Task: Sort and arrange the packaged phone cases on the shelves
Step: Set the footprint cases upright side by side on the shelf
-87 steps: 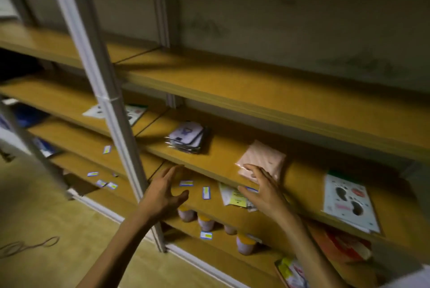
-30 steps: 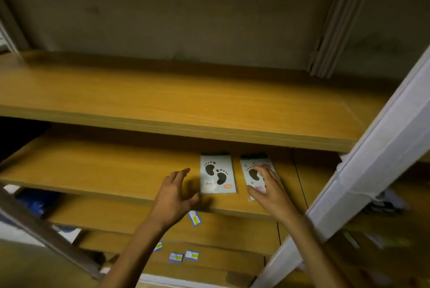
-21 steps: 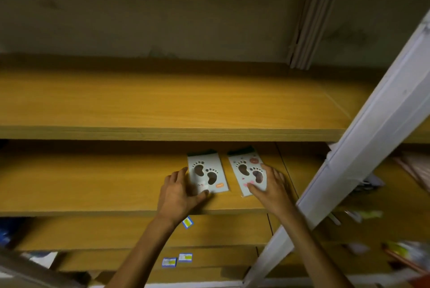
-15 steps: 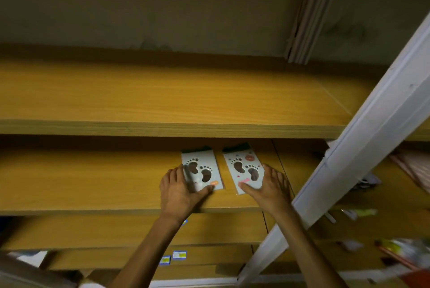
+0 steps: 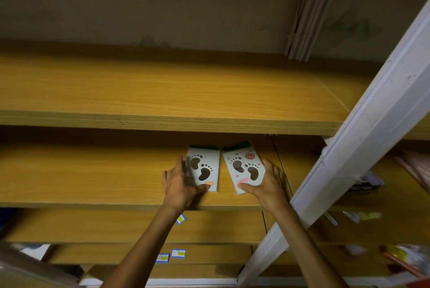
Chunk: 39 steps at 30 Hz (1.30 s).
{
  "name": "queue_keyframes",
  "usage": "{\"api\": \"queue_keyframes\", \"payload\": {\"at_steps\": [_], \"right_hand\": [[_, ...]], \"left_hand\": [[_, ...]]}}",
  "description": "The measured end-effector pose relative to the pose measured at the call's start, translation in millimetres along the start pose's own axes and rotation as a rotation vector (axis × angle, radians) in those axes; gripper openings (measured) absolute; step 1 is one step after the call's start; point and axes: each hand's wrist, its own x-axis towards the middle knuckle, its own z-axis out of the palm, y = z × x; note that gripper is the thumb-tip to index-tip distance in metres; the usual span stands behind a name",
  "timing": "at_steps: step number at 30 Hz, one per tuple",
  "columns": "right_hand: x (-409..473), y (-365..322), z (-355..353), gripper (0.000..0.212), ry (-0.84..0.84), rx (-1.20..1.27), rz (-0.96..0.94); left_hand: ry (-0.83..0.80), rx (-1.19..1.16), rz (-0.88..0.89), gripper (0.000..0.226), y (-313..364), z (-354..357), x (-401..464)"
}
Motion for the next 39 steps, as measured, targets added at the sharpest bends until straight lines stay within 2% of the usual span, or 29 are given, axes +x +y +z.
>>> {"api": "queue_keyframes", "payload": {"at_steps": [6, 13, 19, 23, 29, 35, 39], "right_hand": [[-2, -2, 2, 0.103, 0.004, 0.168, -0.019], [-1, -2, 3, 0.107, 0.0, 0.242, 0.05], [-2, 0, 2, 0.103, 0.0, 0.247, 0.065], [-2, 0, 1, 0.1, -0.01, 0.248, 0.076], [1, 2, -4, 0.08, -0.006, 0.274, 0.1], [-2, -3, -9, 0.051, -0.079, 0.492, 0.118], [-10, -11, -10, 0.046, -0.127, 0.63, 0.156]], "left_hand": [[-0.047, -0.24, -0.04, 0.118, 2, -5, -2], [-0.018, -0.579, -0.129, 0.102, 7, -10, -7], [-0.041, -0.665, -0.166, 0.101, 6, -5, -11], [-0.122, -0.746, -0.187, 0.1, -1, -8, -9], [-0.18, -0.681, -0.104, 0.084, 2, -6, -12], [-0.226, -0.757, -0.161, 0.083, -6, -12, -15], [-0.242, -0.825, -0.176, 0.084, -11, -24, -18]]}}
